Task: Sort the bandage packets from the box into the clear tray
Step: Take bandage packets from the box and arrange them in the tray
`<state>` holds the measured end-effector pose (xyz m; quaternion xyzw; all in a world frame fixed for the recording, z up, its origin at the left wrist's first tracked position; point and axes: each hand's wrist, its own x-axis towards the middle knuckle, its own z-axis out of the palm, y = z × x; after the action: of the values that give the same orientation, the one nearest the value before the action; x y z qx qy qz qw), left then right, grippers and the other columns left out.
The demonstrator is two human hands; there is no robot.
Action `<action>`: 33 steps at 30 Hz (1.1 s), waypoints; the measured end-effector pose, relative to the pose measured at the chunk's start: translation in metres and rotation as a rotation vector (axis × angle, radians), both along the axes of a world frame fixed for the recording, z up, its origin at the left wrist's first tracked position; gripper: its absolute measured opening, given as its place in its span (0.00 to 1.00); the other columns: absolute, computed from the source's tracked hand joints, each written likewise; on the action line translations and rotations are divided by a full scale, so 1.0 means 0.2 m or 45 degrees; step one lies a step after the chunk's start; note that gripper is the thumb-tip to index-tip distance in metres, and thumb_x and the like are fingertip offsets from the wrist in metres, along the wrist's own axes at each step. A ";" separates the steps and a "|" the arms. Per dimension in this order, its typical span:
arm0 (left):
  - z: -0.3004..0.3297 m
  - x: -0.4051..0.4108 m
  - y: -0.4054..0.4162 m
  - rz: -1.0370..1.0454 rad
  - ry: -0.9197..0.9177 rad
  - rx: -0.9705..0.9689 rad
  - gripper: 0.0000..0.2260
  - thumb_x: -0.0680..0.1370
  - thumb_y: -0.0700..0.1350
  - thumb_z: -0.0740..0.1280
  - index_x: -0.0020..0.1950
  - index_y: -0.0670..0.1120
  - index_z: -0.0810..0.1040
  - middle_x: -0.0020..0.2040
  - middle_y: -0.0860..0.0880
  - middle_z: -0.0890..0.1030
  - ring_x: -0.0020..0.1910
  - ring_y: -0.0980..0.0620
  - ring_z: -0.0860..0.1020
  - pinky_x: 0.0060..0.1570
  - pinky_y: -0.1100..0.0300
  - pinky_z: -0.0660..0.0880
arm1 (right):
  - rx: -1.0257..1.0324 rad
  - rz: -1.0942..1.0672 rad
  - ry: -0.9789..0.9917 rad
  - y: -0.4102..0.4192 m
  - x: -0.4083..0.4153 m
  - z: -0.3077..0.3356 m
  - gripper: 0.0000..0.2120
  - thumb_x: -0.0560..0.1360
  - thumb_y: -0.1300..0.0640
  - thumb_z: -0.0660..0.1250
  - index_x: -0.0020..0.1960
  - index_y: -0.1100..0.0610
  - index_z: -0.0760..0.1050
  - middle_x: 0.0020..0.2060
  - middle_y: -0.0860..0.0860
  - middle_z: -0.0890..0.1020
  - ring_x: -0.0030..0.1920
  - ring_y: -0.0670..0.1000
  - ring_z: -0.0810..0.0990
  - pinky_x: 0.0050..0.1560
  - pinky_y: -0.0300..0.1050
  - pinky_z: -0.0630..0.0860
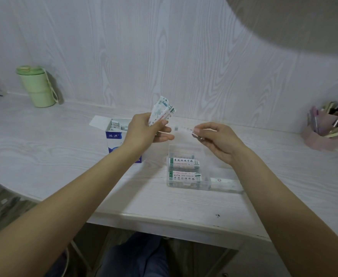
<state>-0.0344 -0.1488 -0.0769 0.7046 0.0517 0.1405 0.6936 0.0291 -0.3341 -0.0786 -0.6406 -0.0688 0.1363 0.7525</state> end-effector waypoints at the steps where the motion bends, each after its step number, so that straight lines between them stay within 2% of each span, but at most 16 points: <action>1: 0.00 0.00 0.00 0.000 0.000 0.005 0.06 0.79 0.38 0.64 0.55 0.39 0.76 0.41 0.42 0.82 0.31 0.51 0.83 0.31 0.66 0.78 | -0.083 0.004 -0.039 0.00 0.00 0.00 0.05 0.72 0.70 0.68 0.44 0.62 0.77 0.39 0.55 0.82 0.36 0.45 0.81 0.41 0.32 0.78; 4: 0.00 0.00 -0.01 -0.009 0.006 0.007 0.06 0.79 0.38 0.64 0.55 0.40 0.76 0.41 0.42 0.82 0.31 0.51 0.83 0.31 0.66 0.78 | -0.289 -0.022 -0.154 0.00 0.01 0.00 0.08 0.71 0.71 0.69 0.44 0.60 0.79 0.39 0.54 0.82 0.37 0.47 0.80 0.41 0.34 0.78; 11: 0.01 -0.02 0.01 -0.015 0.001 0.026 0.05 0.79 0.39 0.64 0.54 0.41 0.76 0.41 0.43 0.83 0.31 0.51 0.83 0.30 0.67 0.77 | -0.841 -0.136 -0.386 0.03 0.08 -0.07 0.06 0.71 0.69 0.71 0.45 0.61 0.82 0.33 0.52 0.80 0.36 0.48 0.79 0.41 0.40 0.79; 13: 0.01 -0.02 0.02 -0.019 -0.001 0.027 0.04 0.79 0.39 0.64 0.53 0.41 0.76 0.40 0.43 0.83 0.31 0.51 0.83 0.30 0.67 0.77 | -1.050 -0.071 -0.445 0.06 0.09 -0.09 0.06 0.71 0.68 0.71 0.45 0.60 0.83 0.31 0.51 0.79 0.33 0.46 0.77 0.37 0.37 0.76; 15: 0.01 -0.02 0.02 -0.030 -0.007 0.030 0.05 0.79 0.39 0.65 0.54 0.41 0.76 0.40 0.43 0.83 0.32 0.51 0.83 0.30 0.67 0.77 | -1.238 0.023 -0.496 0.11 0.09 -0.10 0.06 0.71 0.67 0.71 0.44 0.58 0.83 0.31 0.49 0.78 0.32 0.43 0.75 0.30 0.31 0.70; 17: 0.00 -0.02 0.03 -0.042 -0.015 0.031 0.07 0.79 0.39 0.65 0.55 0.40 0.76 0.39 0.43 0.83 0.32 0.50 0.83 0.30 0.67 0.77 | -1.385 0.085 -0.551 0.14 0.09 -0.10 0.06 0.71 0.67 0.71 0.44 0.58 0.83 0.31 0.48 0.76 0.31 0.43 0.74 0.29 0.30 0.67; 20: 0.00 -0.02 0.03 -0.049 -0.024 0.039 0.06 0.79 0.39 0.65 0.55 0.40 0.76 0.40 0.43 0.83 0.32 0.49 0.84 0.31 0.66 0.78 | -1.528 0.097 -0.609 0.17 0.10 -0.11 0.06 0.70 0.67 0.70 0.43 0.57 0.83 0.32 0.48 0.77 0.37 0.49 0.77 0.36 0.38 0.72; 25: 0.00 -0.03 0.03 -0.067 -0.024 0.033 0.03 0.79 0.39 0.65 0.52 0.43 0.76 0.40 0.43 0.83 0.32 0.51 0.83 0.31 0.66 0.78 | -1.807 0.066 -0.663 0.22 0.09 -0.12 0.08 0.71 0.63 0.68 0.45 0.53 0.82 0.46 0.53 0.81 0.47 0.55 0.80 0.41 0.43 0.72; 28: 0.00 -0.02 0.03 -0.066 -0.027 0.041 0.02 0.79 0.40 0.64 0.51 0.43 0.76 0.40 0.43 0.83 0.32 0.51 0.83 0.32 0.66 0.79 | -1.904 0.071 -0.702 0.23 0.09 -0.11 0.09 0.71 0.63 0.68 0.47 0.53 0.82 0.48 0.53 0.81 0.48 0.56 0.80 0.42 0.44 0.73; 33: 0.00 -0.02 0.04 -0.071 -0.033 0.027 0.02 0.79 0.39 0.64 0.51 0.43 0.76 0.41 0.42 0.83 0.33 0.50 0.84 0.34 0.64 0.80 | -2.005 0.130 -0.746 0.25 0.09 -0.09 0.09 0.71 0.62 0.68 0.47 0.52 0.83 0.46 0.51 0.83 0.45 0.54 0.81 0.40 0.42 0.74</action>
<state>-0.0377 -0.1412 -0.0763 0.7113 0.0215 0.1309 0.6903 0.0472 -0.2841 -0.0971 -0.9841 -0.1750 0.0067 0.0304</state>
